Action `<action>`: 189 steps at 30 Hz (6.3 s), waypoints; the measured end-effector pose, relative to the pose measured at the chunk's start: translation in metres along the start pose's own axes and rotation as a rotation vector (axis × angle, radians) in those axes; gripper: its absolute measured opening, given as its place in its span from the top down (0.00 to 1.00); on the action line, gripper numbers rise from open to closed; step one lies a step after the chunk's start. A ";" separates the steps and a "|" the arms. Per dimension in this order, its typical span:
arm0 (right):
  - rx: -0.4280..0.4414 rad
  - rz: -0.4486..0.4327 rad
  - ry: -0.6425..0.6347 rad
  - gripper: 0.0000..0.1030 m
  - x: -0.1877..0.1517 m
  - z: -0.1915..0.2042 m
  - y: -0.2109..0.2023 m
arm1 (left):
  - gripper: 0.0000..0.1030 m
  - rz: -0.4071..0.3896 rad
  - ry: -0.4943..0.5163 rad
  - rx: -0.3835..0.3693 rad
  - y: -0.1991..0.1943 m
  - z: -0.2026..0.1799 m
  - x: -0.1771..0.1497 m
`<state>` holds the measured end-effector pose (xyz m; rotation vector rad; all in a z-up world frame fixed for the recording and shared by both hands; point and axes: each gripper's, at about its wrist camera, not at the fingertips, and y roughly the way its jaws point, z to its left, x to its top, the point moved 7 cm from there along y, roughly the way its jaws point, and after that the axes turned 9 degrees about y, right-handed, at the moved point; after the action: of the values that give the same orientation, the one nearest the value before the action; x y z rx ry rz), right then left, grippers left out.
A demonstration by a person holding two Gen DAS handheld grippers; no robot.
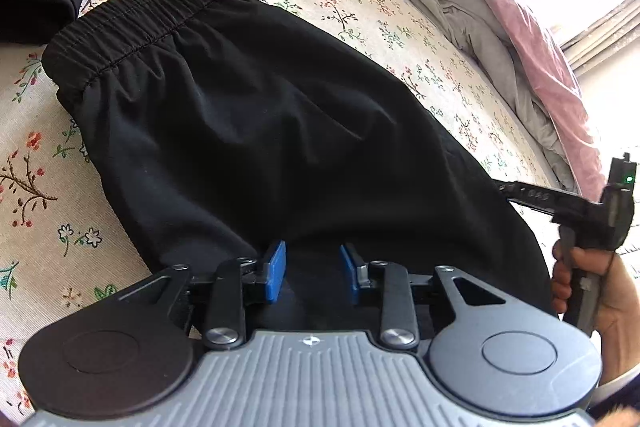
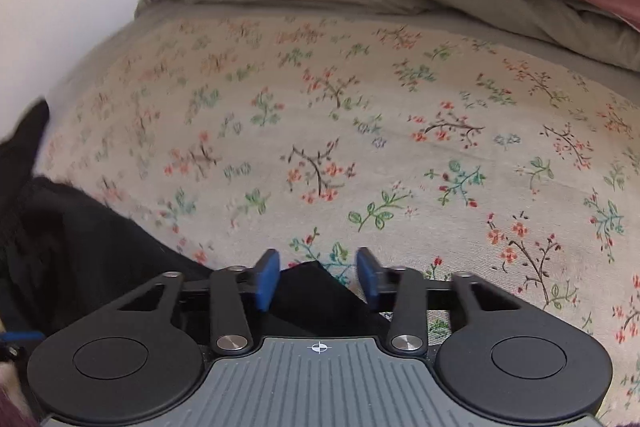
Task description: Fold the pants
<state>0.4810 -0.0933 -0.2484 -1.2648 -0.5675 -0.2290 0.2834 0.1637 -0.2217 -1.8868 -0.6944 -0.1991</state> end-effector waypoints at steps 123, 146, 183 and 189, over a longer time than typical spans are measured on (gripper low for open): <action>0.020 -0.083 -0.528 1.00 -0.281 0.068 -0.156 | 0.61 -0.035 0.157 0.214 -0.028 0.007 -0.004; 0.160 -0.077 -0.185 0.87 -0.242 0.013 -0.166 | 0.45 -0.009 0.342 0.143 0.003 -0.073 -0.032; -0.520 -0.362 0.620 0.82 -0.256 -0.425 -0.256 | 0.36 -0.030 0.423 0.153 0.024 -0.104 -0.038; -0.594 -0.376 0.540 0.95 -0.238 -0.413 -0.266 | 0.36 -0.042 0.385 0.180 0.019 -0.094 -0.036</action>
<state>0.2711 -0.5964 -0.2279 -1.5719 -0.2622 -1.0810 0.2815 0.0613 -0.2130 -1.6019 -0.4707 -0.4957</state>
